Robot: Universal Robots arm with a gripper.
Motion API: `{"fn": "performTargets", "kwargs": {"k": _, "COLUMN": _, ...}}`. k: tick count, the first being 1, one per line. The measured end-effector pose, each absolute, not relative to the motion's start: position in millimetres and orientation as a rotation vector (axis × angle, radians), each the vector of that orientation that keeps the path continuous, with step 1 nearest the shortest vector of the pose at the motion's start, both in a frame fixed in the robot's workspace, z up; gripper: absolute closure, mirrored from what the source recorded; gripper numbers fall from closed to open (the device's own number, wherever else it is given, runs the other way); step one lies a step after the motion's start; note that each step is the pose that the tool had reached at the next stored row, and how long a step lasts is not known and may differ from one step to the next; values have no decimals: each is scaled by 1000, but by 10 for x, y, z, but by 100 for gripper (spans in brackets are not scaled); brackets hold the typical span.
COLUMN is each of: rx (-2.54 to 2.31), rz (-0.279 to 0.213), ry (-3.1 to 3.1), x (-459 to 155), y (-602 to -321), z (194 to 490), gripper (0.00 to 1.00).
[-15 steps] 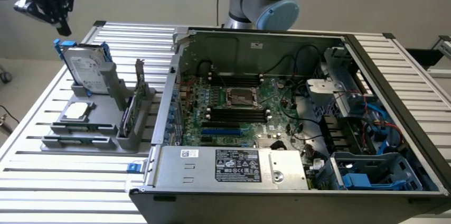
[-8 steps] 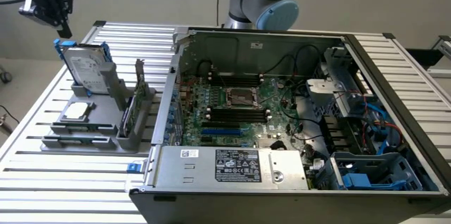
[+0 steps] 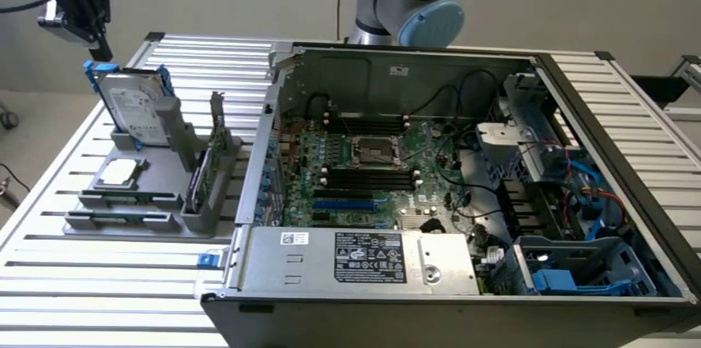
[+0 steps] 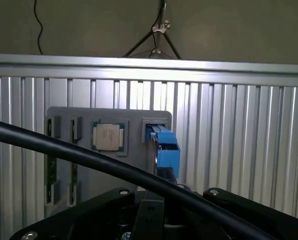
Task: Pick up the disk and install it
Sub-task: 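Pick up the disk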
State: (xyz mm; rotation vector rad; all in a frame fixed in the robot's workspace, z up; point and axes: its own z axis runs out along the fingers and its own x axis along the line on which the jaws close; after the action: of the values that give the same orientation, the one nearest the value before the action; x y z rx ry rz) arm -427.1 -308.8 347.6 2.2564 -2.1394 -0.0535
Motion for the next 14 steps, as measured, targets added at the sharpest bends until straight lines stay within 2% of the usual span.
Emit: {"fn": "performTargets", "kwargs": {"k": 14, "rx": 2296, "rz": -48, "ry": -2097, "x": -4299, "y": -3075, "z": 3476, "gripper": 88}}
